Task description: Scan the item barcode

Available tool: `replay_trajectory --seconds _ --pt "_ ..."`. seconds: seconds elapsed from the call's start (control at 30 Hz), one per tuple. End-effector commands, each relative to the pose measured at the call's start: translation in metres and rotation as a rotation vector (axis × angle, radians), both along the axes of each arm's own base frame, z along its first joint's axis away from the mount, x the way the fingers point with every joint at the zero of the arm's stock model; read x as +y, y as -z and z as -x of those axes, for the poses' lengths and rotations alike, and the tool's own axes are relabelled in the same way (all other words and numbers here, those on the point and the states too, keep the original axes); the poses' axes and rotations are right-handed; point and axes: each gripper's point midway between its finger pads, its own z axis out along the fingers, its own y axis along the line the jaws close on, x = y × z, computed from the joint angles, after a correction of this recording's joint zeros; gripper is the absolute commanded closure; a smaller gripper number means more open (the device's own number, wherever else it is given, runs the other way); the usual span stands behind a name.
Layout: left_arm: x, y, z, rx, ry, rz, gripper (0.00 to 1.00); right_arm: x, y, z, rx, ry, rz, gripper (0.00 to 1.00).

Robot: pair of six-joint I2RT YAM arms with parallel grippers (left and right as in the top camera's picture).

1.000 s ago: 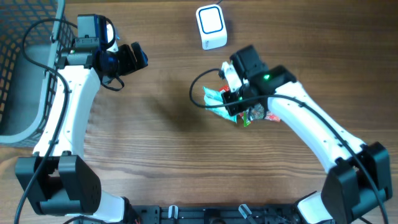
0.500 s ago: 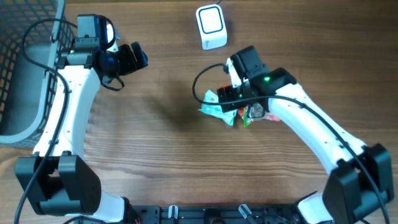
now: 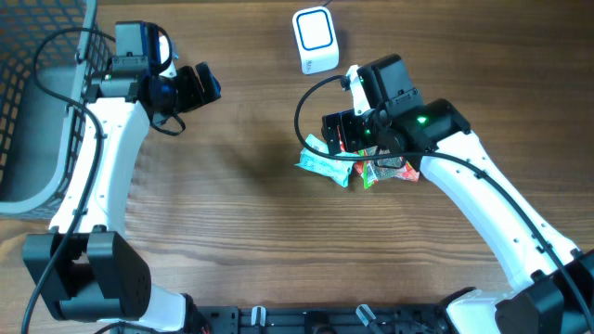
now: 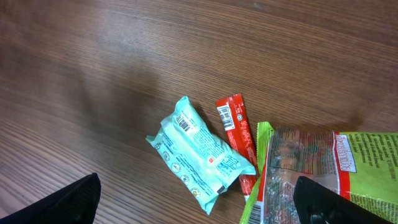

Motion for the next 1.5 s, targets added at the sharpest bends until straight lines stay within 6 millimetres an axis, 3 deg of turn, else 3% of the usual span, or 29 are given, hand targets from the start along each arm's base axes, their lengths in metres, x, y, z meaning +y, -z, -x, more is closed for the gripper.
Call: replay_trajectory --seconds 0.0,0.27,0.3,0.43,0.57,0.63,0.73,0.8,0.87,0.93,1.03,1.17,1.33,1.47 --pt "0.001 0.005 0.001 0.011 0.012 -0.009 0.0 -0.002 -0.005 -0.004 -0.015 0.019 -0.002 0.01" --pt "0.001 0.005 0.001 0.011 0.012 -0.009 0.0 -0.007 -0.006 -0.007 -0.044 -0.004 0.043 0.0" --pt "0.001 0.005 0.001 0.011 0.012 -0.009 0.0 -0.01 -0.014 -0.009 -0.08 -0.013 0.057 0.0" --pt "0.001 0.005 0.001 0.011 0.012 -0.009 0.0 -0.007 -0.087 -0.02 -0.356 -0.06 -0.01 0.0" --pt "0.001 0.005 0.001 0.011 0.012 -0.009 0.0 -0.034 -0.196 -0.011 -0.682 0.011 -0.143 0.0" --pt "0.001 0.005 0.001 0.011 0.012 -0.009 0.0 -0.056 -0.247 0.009 -0.83 0.042 -0.2 0.0" --pt "0.001 0.005 0.001 0.011 0.012 -0.009 0.0 -0.09 -0.298 0.048 -0.996 0.095 -0.22 0.0" --pt "0.001 0.005 0.001 0.011 0.012 -0.009 0.0 -0.108 -0.321 0.076 -1.099 0.105 -0.189 0.0" --pt "0.001 0.005 0.001 0.011 0.012 -0.009 0.0 -0.122 -0.332 0.101 -1.174 0.116 -0.158 0.0" --pt "0.001 0.005 0.001 0.011 0.012 -0.009 0.0 -0.137 -0.331 0.125 -1.225 0.156 -0.139 0.0" --pt "0.001 0.005 0.001 0.011 0.012 -0.009 0.0 -0.15 -0.308 0.151 -1.274 0.193 -0.133 0.0" --pt "0.001 0.005 0.001 0.011 0.012 -0.009 0.0 -0.158 -0.272 0.167 -1.399 0.241 -0.193 0.0" --pt "0.001 0.005 0.001 0.011 0.012 -0.009 0.0 -0.166 -0.219 0.167 -1.57 0.322 -0.342 0.0" --pt "0.001 0.005 0.001 0.011 0.012 -0.009 0.0 -0.166 -0.169 0.148 -1.535 0.349 -0.415 0.0"
